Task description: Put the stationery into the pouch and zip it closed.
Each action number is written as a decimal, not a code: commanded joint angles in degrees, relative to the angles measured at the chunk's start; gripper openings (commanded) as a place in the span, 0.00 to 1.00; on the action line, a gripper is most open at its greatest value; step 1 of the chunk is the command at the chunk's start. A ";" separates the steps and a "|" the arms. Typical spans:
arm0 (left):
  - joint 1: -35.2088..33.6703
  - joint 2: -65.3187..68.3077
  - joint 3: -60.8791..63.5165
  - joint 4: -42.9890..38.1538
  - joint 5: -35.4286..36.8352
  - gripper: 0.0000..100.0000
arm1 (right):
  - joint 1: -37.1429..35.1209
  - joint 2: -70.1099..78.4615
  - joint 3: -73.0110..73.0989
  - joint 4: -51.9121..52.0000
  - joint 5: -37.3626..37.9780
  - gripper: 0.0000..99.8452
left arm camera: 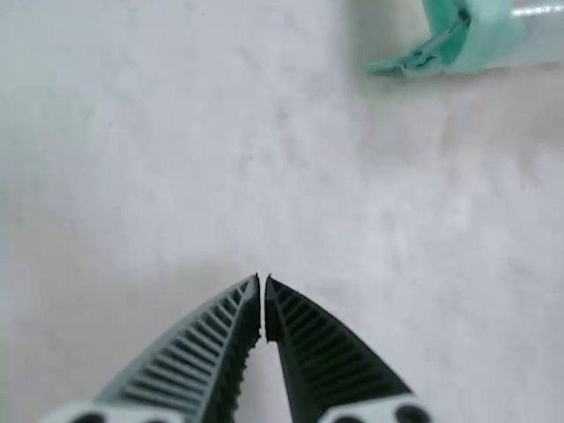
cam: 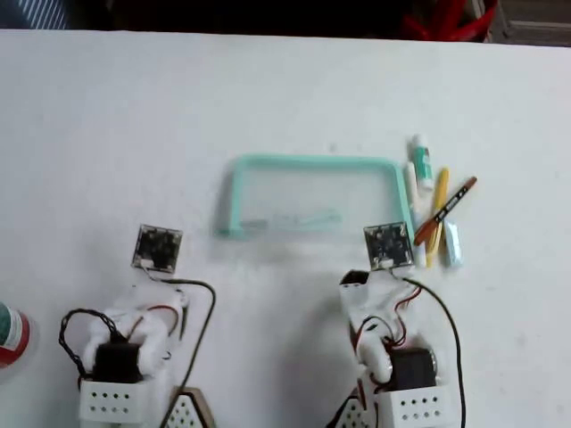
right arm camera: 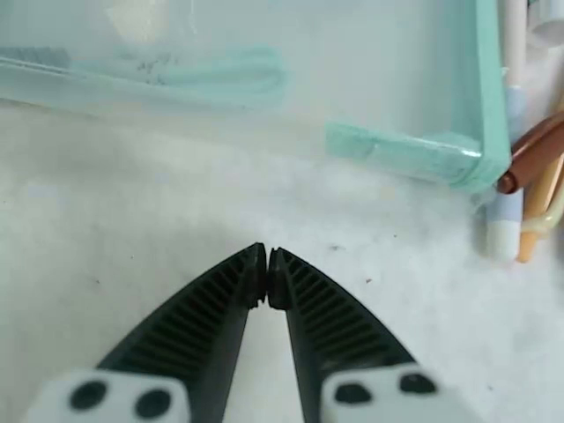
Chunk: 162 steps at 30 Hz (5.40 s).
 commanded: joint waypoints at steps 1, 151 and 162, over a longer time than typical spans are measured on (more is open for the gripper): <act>0.66 -0.31 -0.18 0.35 0.53 0.03 | -2.59 -0.22 0.44 -0.75 -0.35 0.02; -5.49 85.32 -51.60 -51.08 11.87 0.02 | 0.57 -0.13 0.44 -42.68 -12.22 0.02; -1.27 82.68 -52.22 -45.54 11.60 0.02 | -1.36 -0.13 -2.37 -31.52 -6.68 0.15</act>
